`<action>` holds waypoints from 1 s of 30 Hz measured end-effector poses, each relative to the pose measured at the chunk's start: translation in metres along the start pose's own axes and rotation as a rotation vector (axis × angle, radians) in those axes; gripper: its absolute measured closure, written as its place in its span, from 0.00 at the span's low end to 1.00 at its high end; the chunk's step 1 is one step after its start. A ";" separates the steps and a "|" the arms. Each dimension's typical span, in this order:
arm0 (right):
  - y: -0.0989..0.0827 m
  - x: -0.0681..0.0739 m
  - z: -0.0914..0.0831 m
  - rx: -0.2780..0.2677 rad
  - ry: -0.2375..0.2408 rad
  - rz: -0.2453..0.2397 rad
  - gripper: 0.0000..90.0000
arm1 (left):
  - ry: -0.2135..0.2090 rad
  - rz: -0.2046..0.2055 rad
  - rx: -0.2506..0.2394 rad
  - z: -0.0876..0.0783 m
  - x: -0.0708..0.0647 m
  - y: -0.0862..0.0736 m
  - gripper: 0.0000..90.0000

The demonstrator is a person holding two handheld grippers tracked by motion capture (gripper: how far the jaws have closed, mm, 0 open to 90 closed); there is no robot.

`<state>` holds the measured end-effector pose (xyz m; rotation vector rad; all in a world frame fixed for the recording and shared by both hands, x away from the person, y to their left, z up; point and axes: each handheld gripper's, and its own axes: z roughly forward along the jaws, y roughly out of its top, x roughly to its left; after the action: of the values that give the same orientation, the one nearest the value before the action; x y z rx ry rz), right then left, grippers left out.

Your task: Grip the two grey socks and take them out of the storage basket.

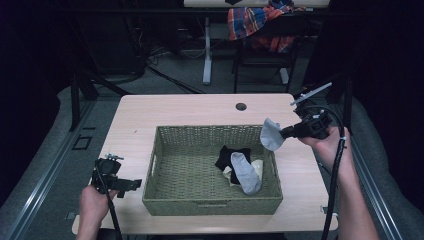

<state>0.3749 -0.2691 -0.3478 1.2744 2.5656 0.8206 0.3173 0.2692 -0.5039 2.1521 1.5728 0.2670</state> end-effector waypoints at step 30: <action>-0.025 -0.042 -0.016 -0.003 -0.085 0.121 0.95 | 0.008 0.009 0.005 0.000 -0.002 0.000 0.01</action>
<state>0.3779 -0.3202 -0.3518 1.4428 2.4414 0.7736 0.3170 0.2676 -0.5037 2.1651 1.5705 0.2749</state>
